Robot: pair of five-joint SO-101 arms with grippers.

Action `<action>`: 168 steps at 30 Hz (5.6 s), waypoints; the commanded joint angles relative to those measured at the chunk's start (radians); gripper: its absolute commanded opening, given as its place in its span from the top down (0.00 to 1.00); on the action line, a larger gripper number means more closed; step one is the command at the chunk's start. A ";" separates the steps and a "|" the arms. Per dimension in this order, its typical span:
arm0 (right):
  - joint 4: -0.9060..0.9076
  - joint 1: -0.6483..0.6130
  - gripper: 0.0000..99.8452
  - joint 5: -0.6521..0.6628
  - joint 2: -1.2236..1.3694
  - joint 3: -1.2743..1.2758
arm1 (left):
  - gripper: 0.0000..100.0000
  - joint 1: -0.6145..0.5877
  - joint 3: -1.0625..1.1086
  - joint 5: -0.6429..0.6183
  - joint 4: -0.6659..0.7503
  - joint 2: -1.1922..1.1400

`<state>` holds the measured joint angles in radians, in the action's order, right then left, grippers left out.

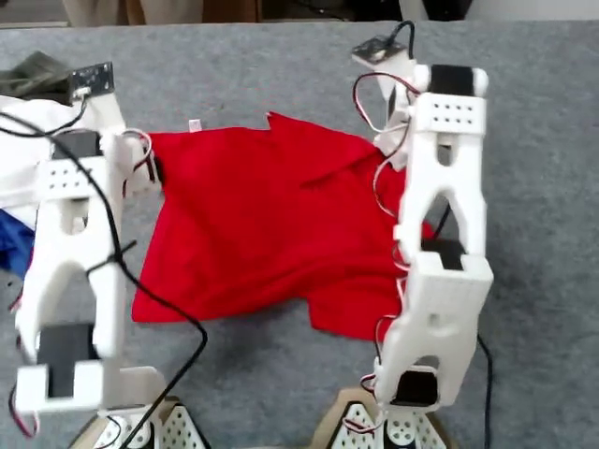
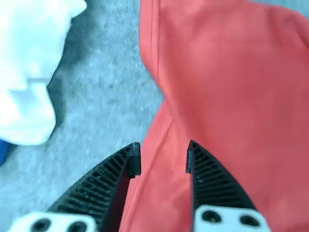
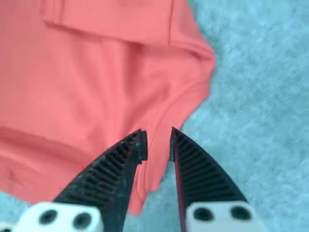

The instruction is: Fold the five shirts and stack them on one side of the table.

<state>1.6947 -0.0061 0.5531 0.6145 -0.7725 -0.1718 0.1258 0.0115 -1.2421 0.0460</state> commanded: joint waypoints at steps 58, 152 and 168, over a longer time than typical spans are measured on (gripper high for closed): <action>0.051 -0.145 0.90 -0.078 0.381 -0.447 | 0.98 -0.043 -1.582 -0.155 -0.083 -1.346; -0.087 -0.059 1.00 -0.123 0.320 -0.858 | 0.98 -0.023 -1.801 -0.104 -0.192 -1.291; -0.364 0.051 1.00 -0.094 -0.048 -0.789 | 0.98 0.058 -1.795 -0.064 -0.227 -0.826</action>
<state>1.3802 0.0215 0.4503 0.6989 -1.5627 -0.1335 -1.6249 -0.0882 -1.4461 -0.8976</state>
